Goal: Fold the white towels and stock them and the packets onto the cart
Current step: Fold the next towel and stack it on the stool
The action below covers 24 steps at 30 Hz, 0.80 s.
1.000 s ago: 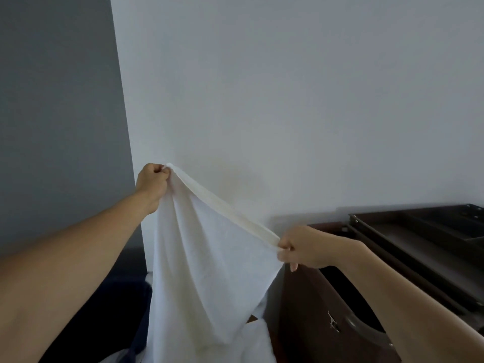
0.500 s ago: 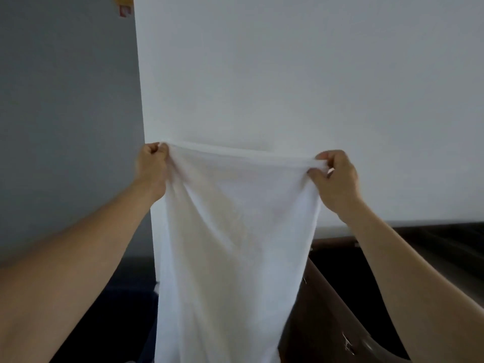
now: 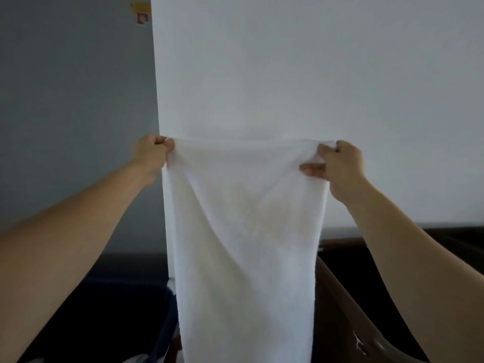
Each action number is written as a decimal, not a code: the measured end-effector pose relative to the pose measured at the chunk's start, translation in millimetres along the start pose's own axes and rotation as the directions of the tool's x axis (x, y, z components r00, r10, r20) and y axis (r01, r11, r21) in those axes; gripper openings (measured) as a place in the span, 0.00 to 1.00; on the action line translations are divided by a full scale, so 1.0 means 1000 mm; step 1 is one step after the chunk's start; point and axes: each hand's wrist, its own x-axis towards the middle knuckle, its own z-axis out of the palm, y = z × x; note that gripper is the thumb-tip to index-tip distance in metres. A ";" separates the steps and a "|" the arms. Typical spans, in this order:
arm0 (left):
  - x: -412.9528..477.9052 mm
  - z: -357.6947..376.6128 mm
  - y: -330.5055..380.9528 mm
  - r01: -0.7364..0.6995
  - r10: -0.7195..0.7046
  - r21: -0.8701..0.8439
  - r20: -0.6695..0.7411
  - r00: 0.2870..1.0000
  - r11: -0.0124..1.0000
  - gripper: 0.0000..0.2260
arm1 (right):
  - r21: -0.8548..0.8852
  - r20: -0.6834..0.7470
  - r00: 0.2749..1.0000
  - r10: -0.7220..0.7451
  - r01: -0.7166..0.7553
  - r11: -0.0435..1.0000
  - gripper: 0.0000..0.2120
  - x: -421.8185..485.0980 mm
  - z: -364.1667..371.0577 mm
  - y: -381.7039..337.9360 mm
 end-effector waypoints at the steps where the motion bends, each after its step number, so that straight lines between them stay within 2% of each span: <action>1: -0.003 -0.003 0.000 -0.015 0.015 0.020 0.003 1.000 1.000 0.04 | 0.002 -0.040 0.996 -0.080 0.080 0.997 0.02 0.000 0.002 -0.001; 3: -0.003 -0.006 0.004 -0.015 0.014 -0.039 -0.027 1.000 0.999 0.04 | -0.022 -0.099 0.979 -0.177 0.175 0.984 0.04 0.001 0.004 -0.005; 6: -0.005 -0.011 0.009 0.002 -0.005 -0.061 -0.059 0.998 0.998 0.04 | -0.077 -0.031 0.984 -0.176 0.174 0.982 0.08 -0.002 0.005 -0.004; 9: -0.010 -0.013 0.013 0.029 -0.034 -0.077 -0.068 0.997 0.997 0.04 | -0.046 -0.074 0.968 -0.239 0.236 0.971 0.06 -0.002 0.008 -0.010; 12: -0.012 -0.011 0.018 0.085 -0.104 -0.180 -0.101 0.989 0.980 0.05 | -0.093 -0.035 0.978 -0.204 0.201 0.975 0.08 -0.003 0.009 -0.009; 15: -0.018 -0.009 0.021 0.059 -0.084 -0.234 -0.099 0.991 0.970 0.06 | -0.080 -0.093 0.959 -0.268 0.261 0.962 0.08 -0.003 0.008 -0.004; 18: -0.021 -0.009 0.016 0.061 -0.102 -0.284 -0.131 0.986 0.957 0.07 | -0.138 -0.047 0.979 -0.197 0.189 0.972 0.09 -0.006 0.007 0.001; 21: -0.026 -0.009 0.010 0.022 -0.055 -0.238 -0.134 0.989 0.971 0.07 | -0.112 -0.083 0.978 -0.193 0.183 0.977 0.07 -0.004 0.005 0.004; 24: -0.029 -0.009 0.005 -0.029 -0.001 -0.169 -0.176 0.984 0.985 0.05 | -0.114 -0.044 0.991 -0.128 0.123 0.986 0.04 -0.004 0.003 0.008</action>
